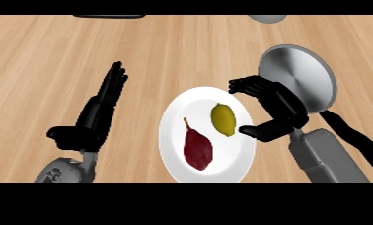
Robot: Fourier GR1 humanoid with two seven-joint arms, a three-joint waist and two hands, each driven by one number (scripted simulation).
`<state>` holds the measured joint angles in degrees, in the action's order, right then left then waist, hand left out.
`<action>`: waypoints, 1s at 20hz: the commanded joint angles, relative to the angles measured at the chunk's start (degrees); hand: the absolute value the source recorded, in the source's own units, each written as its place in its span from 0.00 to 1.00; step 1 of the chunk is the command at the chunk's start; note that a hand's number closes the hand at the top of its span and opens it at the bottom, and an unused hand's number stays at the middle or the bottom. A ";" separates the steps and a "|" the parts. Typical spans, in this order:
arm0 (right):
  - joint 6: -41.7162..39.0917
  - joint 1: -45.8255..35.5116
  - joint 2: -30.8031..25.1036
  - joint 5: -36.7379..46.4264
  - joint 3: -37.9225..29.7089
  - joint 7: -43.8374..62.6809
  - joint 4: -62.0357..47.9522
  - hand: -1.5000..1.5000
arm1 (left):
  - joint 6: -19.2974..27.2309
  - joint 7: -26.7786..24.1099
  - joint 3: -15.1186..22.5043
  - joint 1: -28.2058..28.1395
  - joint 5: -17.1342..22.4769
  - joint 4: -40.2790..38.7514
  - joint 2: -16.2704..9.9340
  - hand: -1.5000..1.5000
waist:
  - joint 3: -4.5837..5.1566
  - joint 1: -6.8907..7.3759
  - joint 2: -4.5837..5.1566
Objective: Pick the pear from the plate and place it in the pan
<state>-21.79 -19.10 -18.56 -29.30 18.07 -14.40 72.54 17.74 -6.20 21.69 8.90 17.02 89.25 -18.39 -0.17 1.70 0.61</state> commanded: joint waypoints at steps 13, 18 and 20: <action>-14.34 -21.93 -2.45 21.72 5.14 -6.73 -17.33 0.00 | -2.06 -3.76 0.37 -0.95 -3.04 -3.34 4.35 0.50 | 0.18 -0.93 -0.48; -14.33 -26.21 -0.64 30.69 12.03 -3.96 -16.02 0.00 | -3.48 -3.74 -1.36 -3.60 -1.90 -1.07 2.06 0.50 | 0.19 -0.31 -0.57; -11.94 -25.79 2.02 35.62 15.92 -4.47 -14.96 0.00 | -4.62 -3.85 -1.48 -3.74 -1.60 -1.49 1.82 0.50 | 0.19 -0.47 -0.55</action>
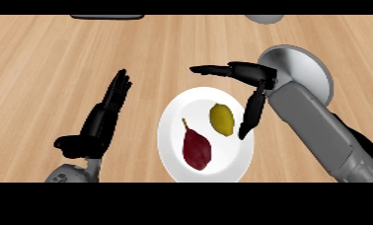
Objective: Pick the pear from the plate and place it in the pan
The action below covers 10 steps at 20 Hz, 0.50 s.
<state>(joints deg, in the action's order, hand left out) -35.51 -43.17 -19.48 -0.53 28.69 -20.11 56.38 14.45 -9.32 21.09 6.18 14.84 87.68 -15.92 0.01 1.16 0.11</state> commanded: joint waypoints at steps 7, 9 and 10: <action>1.59 0.66 3.76 16.58 9.06 0.11 1.22 0.00 | 1.11 0.64 -0.11 -0.72 -2.82 0.01 2.87 0.50 | -0.02 -0.80 -0.08; 1.41 4.20 4.55 17.89 9.01 3.81 5.89 0.00 | -2.86 -2.12 -2.87 -1.53 -1.23 -2.62 1.66 0.50 | 0.00 -1.11 -0.15; 4.90 6.54 7.68 19.82 10.87 4.61 6.25 0.00 | -1.19 1.69 -1.94 -1.36 -1.89 1.51 1.80 0.50 | -0.02 -1.01 -0.19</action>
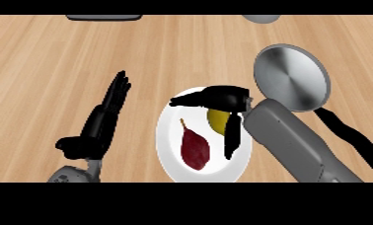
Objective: Pick the pear from the plate and place it in the pan
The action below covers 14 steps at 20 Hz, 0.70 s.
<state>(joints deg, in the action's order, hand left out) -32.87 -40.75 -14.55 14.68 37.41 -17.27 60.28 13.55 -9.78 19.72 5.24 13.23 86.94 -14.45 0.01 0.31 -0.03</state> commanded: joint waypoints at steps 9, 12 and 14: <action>-2.61 5.99 4.96 11.10 -5.95 1.19 0.18 0.00 | -3.00 -1.08 -4.53 -0.09 -3.68 -1.93 3.66 0.50 | -0.01 -0.13 0.06; -3.09 4.21 8.18 12.20 -8.69 1.27 -2.43 0.00 | -2.65 2.51 -3.90 1.72 -5.23 -2.44 5.54 0.50 | -0.01 -0.11 0.08; -0.77 9.21 8.01 13.71 -7.39 -0.70 -1.43 0.00 | -1.43 4.70 -2.01 -1.82 -7.41 4.00 4.65 0.50 | -0.02 -0.06 0.02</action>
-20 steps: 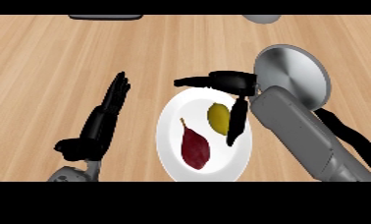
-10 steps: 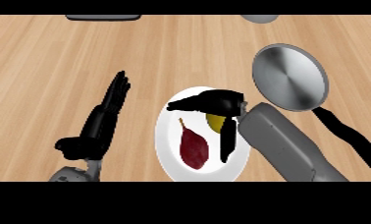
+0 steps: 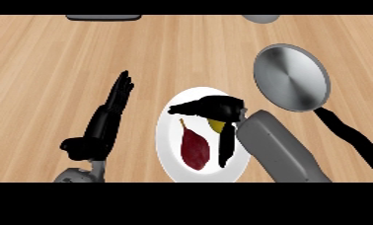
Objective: Pick the pear from the plate and place it in the pan
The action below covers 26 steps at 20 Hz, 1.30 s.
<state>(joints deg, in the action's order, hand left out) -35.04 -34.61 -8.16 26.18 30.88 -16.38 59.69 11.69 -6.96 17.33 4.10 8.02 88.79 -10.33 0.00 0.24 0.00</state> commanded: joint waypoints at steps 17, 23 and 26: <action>7.65 0.30 5.77 16.47 3.33 -12.76 -12.35 1.00 | -3.69 1.87 -3.13 -1.79 -3.07 3.48 3.05 0.50 | -0.02 0.23 0.07; 14.07 -0.37 7.66 18.06 3.95 -13.94 -17.16 1.00 | -6.04 -0.59 -4.91 -2.66 -2.19 1.41 2.77 0.50 | -0.01 0.26 0.11; 14.89 -2.23 8.09 14.36 3.41 -10.38 -15.06 1.00 | -3.89 1.32 -4.19 0.16 -4.52 -0.60 4.93 0.50 | -0.01 0.27 0.10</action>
<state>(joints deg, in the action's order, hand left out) -21.81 -38.65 -1.33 41.15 33.62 -27.78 46.49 6.82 -6.39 13.34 2.59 4.48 89.67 -7.04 0.08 0.61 -1.17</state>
